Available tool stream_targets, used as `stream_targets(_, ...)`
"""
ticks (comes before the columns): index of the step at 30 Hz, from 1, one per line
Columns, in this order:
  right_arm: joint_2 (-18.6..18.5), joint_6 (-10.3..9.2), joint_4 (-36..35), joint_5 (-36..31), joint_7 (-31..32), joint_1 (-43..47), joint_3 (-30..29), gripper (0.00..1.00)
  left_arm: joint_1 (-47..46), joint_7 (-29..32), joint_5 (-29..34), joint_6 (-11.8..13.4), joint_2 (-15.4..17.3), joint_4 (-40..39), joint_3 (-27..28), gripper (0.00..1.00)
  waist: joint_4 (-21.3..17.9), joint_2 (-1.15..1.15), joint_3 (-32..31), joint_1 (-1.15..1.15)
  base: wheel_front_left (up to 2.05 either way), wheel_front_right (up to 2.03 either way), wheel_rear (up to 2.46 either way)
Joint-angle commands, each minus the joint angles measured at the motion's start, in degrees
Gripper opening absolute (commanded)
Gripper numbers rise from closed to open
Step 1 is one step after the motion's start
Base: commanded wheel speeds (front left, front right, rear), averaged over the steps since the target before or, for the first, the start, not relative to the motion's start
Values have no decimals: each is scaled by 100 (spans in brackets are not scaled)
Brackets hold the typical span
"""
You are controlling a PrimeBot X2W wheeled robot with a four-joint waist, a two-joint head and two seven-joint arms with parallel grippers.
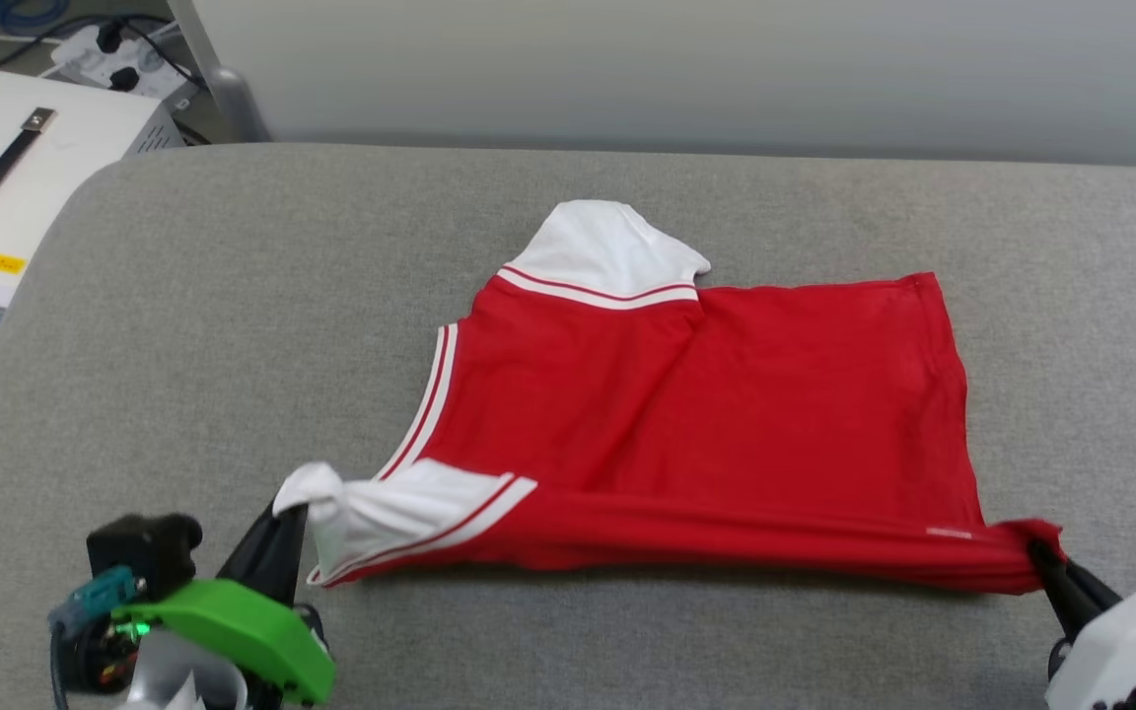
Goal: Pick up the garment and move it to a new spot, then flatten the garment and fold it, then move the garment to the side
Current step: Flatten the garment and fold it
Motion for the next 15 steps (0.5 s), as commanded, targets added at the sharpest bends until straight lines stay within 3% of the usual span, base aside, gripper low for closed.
stream_targets(1, -83, -48, -3, -98, 45, -277, -22, 0, -353, 14, 95, -48, -17, 130, -9, 0, -17, 0, 346, 1, 0, 0, 0)
stream_targets(9, -260, -48, 554, -199, 226, -1362, 313, 0, -1710, 2, 181, -513, -228, 1216, -334, 0, -109, 0, 886, 1, 0, 0, 0)
stream_targets(15, -305, -48, 1110, -136, 32, -1908, 632, 0, -2363, -117, 180, -842, -356, 2106, -473, 0, -146, 0, 1219, 1, 0, 0, 0)
